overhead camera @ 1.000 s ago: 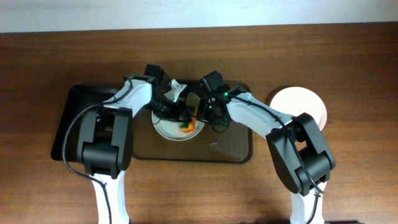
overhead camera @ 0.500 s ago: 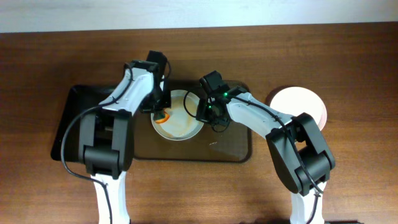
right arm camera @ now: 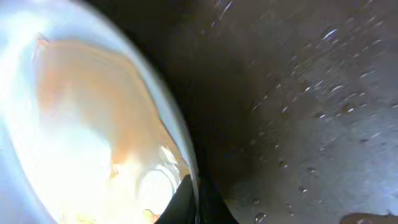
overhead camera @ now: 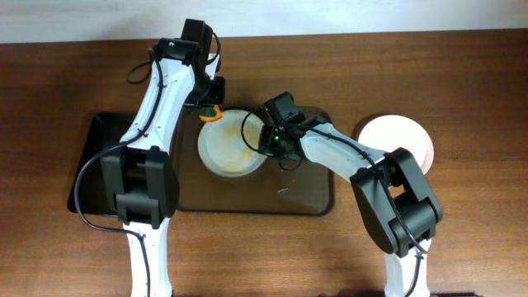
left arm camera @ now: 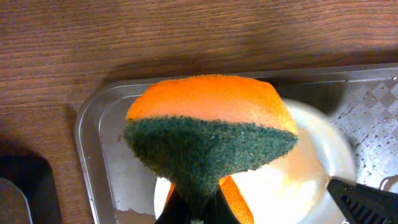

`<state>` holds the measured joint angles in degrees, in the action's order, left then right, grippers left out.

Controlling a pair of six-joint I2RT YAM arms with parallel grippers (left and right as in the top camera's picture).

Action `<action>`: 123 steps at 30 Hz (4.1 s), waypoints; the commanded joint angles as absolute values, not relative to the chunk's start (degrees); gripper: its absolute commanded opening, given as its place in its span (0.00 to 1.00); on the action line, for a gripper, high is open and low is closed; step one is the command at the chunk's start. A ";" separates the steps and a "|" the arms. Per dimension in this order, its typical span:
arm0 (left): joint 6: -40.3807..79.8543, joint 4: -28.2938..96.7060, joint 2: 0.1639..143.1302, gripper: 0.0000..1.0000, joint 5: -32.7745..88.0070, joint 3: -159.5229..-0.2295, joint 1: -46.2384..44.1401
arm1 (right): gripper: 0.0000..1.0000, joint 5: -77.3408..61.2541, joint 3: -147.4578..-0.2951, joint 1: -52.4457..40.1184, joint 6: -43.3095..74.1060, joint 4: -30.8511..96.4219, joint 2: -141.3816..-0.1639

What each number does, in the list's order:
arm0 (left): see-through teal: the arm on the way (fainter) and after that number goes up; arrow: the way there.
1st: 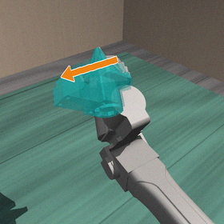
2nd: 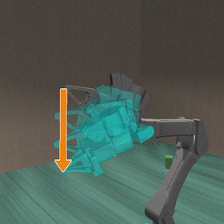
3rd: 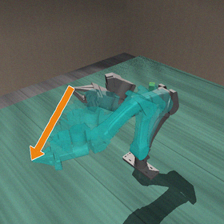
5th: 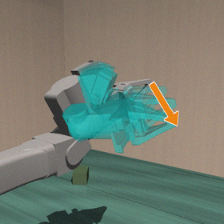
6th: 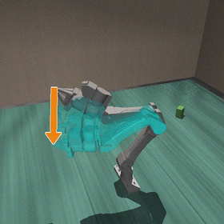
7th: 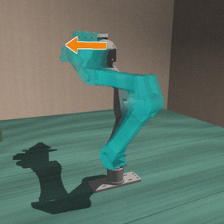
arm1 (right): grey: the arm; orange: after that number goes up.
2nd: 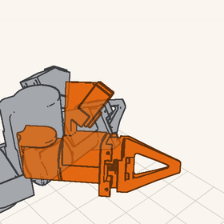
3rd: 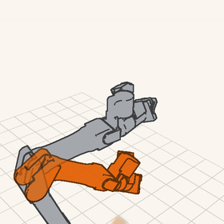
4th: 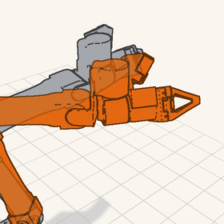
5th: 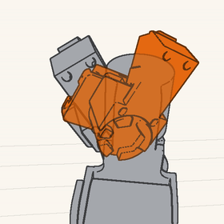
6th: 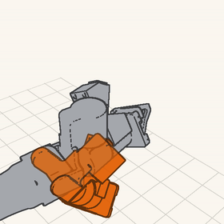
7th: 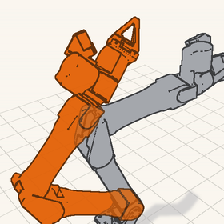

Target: Clean dirty plates on tray and stack at the side

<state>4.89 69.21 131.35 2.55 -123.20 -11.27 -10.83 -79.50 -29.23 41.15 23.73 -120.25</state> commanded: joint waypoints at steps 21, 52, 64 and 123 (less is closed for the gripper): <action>3.79 70.15 130.30 0.00 1.69 -122.83 -10.04 | 0.04 66.02 -79.09 -49.41 20.95 46.15 -97.95; 3.79 71.64 130.30 0.00 1.69 -122.83 -10.04 | 0.04 -11.35 -77.41 3.29 13.74 55.66 -88.23; 3.77 72.58 130.15 0.00 1.67 -122.93 -9.80 | 0.43 -8.23 -61.39 25.04 13.96 40.45 -96.25; 8.10 74.30 99.09 1.00 -1.69 -112.66 14.41 | 0.98 -10.76 -100.38 3.38 -0.49 67.55 -67.90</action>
<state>7.55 74.32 98.89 -1.93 -112.92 14.41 -13.54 -110.43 4.12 1.91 75.70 -76.16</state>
